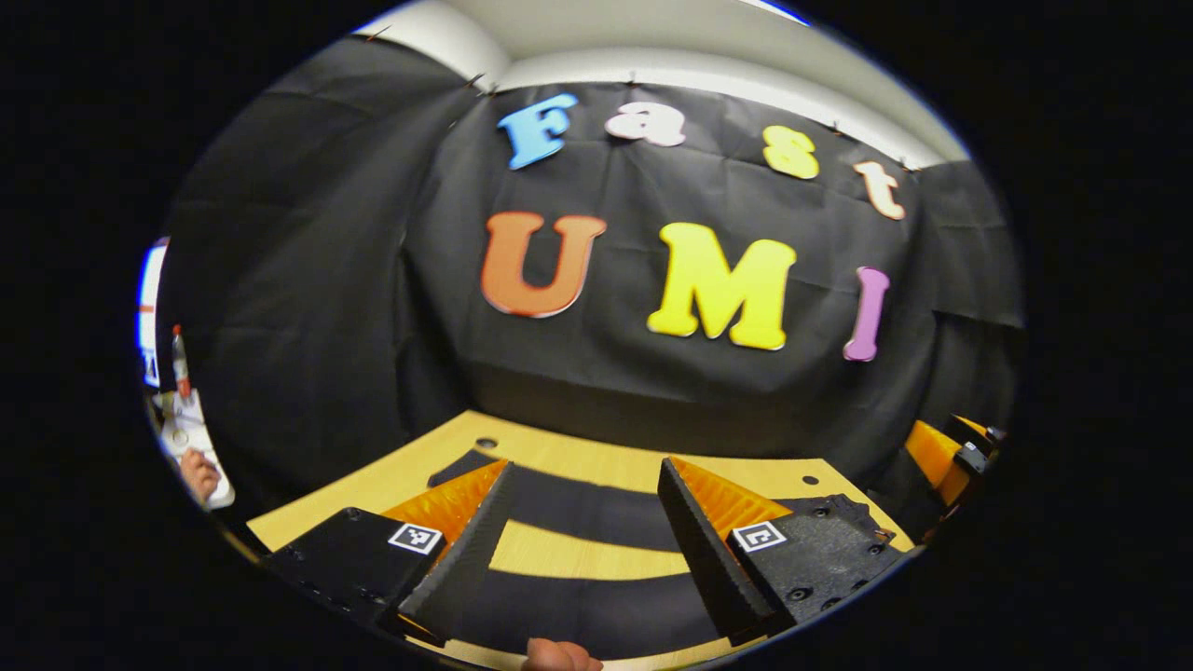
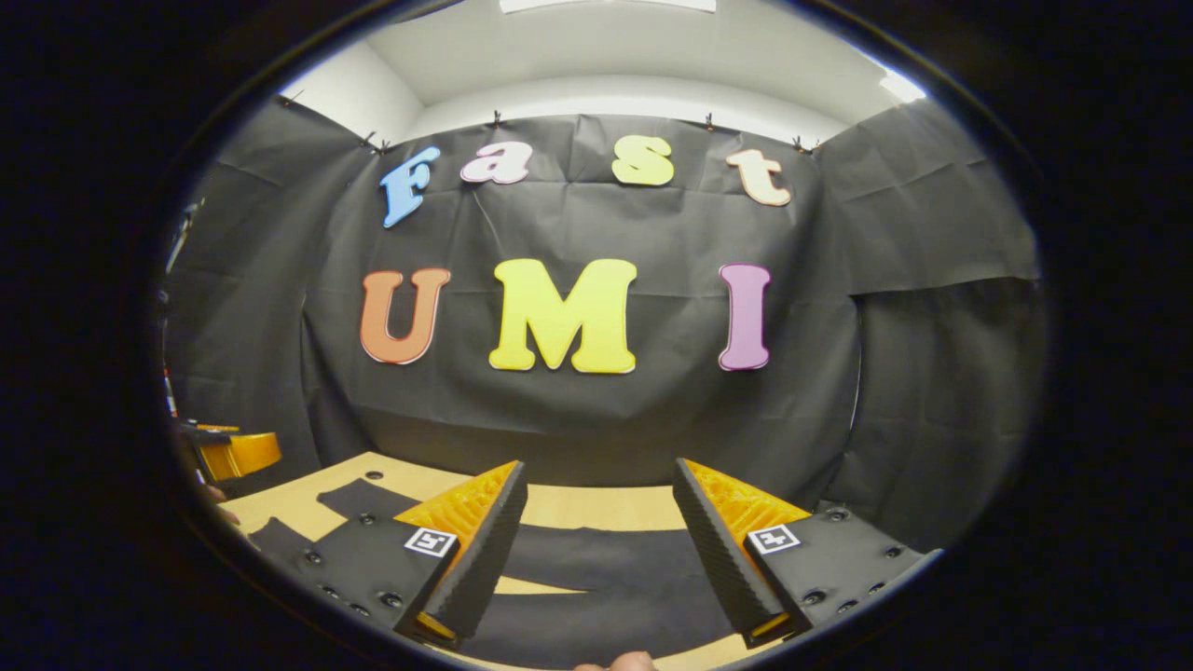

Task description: Grasp the waist and the cuffs of the jeans and fold them to make the two legs overlap; first hold the waist and fold one-third of the jeans toward the cuffs, then hold the cuffs and fold the remaining one-third in the same direction to finish folding.

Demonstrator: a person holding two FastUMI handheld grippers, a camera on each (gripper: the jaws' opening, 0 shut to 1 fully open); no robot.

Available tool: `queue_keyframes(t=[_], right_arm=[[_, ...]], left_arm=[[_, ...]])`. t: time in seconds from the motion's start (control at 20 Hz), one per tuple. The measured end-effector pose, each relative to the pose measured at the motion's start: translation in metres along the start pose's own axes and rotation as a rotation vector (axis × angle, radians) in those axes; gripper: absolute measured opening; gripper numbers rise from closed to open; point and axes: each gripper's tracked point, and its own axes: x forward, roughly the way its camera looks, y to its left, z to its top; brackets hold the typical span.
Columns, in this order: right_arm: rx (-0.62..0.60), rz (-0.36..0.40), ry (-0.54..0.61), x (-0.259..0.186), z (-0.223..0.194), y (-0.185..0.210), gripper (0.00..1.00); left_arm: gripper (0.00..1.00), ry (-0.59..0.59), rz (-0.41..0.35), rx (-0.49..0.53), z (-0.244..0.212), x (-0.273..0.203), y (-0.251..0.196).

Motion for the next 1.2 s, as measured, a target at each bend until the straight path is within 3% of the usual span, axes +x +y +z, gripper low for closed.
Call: queue_keyframes(t=[0.1, 0.3, 0.4, 0.55, 0.8, 0.85, 1.0, 1.15, 1.2], right_arm=[[-0.002, -0.012, 0.021, -0.003, -0.007, -0.001, 0.97], [-0.013, -0.020, 0.053, -0.009, -0.017, 0.004, 0.97], [-0.029, -0.026, 0.057, -0.014, -0.016, 0.006, 0.93], [-0.045, -0.054, 0.072, -0.019, -0.021, 0.003, 0.97], [-0.026, -0.119, 0.153, -0.038, -0.043, -0.005, 0.93], [-0.023, -0.136, 0.161, -0.041, -0.044, -0.008, 0.96], [-0.020, -0.187, 0.161, -0.046, -0.040, -0.019, 0.93], [-0.007, -0.227, 0.166, -0.051, -0.039, -0.023, 0.96], [-0.006, -0.234, 0.173, -0.053, -0.041, -0.022, 0.93]], left_arm=[[0.96, 0.096, 0.082, -0.104, -0.029, -0.003, 0.047], [0.99, 0.391, 0.248, -0.581, -0.108, -0.028, 0.113], [0.99, 0.478, 0.320, -0.750, -0.138, -0.041, 0.130], [0.99, 0.540, 0.365, -0.831, -0.158, -0.053, 0.146], [0.98, 0.650, 0.388, -0.996, -0.182, -0.043, 0.148], [0.99, 0.664, 0.392, -1.001, -0.184, -0.041, 0.150], [0.98, 0.677, 0.396, -1.001, -0.187, -0.032, 0.157], [0.98, 0.673, 0.367, -1.018, -0.183, -0.019, 0.156], [0.98, 0.666, 0.355, -1.018, -0.182, -0.014, 0.156]])
